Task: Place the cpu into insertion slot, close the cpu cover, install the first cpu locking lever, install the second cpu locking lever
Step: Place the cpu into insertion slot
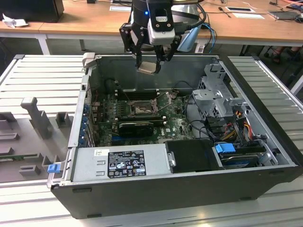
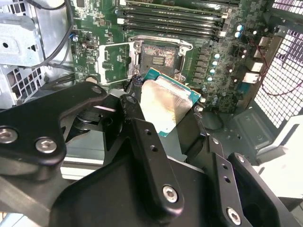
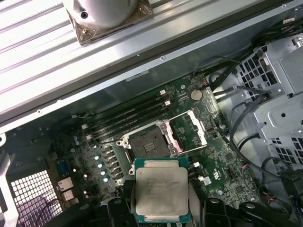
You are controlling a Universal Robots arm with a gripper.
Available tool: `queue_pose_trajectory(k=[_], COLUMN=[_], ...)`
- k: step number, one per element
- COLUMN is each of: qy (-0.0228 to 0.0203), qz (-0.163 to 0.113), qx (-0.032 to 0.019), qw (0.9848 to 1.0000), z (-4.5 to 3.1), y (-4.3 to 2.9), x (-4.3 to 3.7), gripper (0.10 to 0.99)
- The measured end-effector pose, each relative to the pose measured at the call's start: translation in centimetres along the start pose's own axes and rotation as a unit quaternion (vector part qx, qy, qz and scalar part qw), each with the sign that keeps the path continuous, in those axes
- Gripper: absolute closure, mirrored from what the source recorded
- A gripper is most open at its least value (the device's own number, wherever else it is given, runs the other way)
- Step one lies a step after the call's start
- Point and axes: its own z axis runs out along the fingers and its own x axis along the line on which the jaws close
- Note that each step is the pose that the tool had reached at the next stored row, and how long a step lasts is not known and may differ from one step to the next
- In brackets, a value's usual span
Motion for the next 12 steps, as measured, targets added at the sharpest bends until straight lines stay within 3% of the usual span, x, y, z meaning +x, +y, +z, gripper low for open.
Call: queue_pose_trajectory(k=[12], qy=[-0.0025], qz=[0.028], qx=[-0.0006], qw=[0.9996], z=[0.05], y=[0.0], x=[0.0], gripper=[0.545])
